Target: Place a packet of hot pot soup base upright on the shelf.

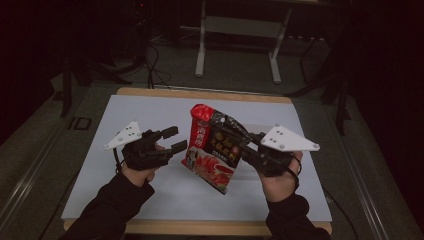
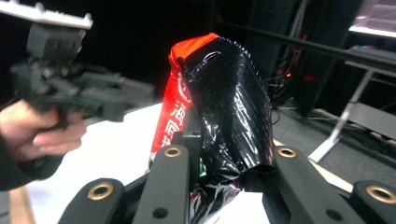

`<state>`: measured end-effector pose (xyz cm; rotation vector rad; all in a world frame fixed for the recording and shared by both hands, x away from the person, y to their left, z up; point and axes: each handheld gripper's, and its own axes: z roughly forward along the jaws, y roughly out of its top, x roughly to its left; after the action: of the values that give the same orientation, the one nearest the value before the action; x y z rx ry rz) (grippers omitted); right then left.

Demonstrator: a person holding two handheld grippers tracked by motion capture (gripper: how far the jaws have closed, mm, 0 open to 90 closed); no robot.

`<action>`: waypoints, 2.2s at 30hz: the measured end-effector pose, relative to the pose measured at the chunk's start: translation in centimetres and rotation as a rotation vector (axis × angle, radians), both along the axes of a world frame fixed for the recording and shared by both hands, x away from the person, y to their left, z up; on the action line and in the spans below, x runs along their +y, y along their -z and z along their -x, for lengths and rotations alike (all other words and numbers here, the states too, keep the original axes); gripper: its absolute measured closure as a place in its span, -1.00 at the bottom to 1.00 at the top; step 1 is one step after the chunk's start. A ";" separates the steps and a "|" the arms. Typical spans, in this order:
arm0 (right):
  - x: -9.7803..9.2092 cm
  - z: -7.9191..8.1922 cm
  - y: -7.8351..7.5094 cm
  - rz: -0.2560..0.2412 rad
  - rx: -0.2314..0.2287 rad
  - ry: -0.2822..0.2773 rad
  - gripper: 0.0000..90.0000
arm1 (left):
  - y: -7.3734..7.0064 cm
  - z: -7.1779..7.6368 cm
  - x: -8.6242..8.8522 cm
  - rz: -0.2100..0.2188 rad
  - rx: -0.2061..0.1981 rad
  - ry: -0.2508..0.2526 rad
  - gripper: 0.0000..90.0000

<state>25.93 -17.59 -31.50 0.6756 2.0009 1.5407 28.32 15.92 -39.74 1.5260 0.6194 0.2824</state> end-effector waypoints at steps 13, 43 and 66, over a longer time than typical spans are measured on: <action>-4.8 -1.7 -3.0 0.001 -0.096 0.242 0.70 | 2.8 0.2 0.8 -0.119 0.018 -0.068 -0.98; -11.2 -6.3 3.3 0.144 -0.079 0.652 0.70 | 7.8 1.4 2.7 -0.196 0.035 -0.210 -1.00; -10.7 -8.0 7.9 0.151 -0.016 0.690 0.69 | 8.4 1.5 2.5 -0.200 0.043 -0.191 -1.00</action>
<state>33.97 -28.31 -39.36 1.1316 1.5967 0.9666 26.82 18.46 -48.10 1.6702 0.7916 0.4697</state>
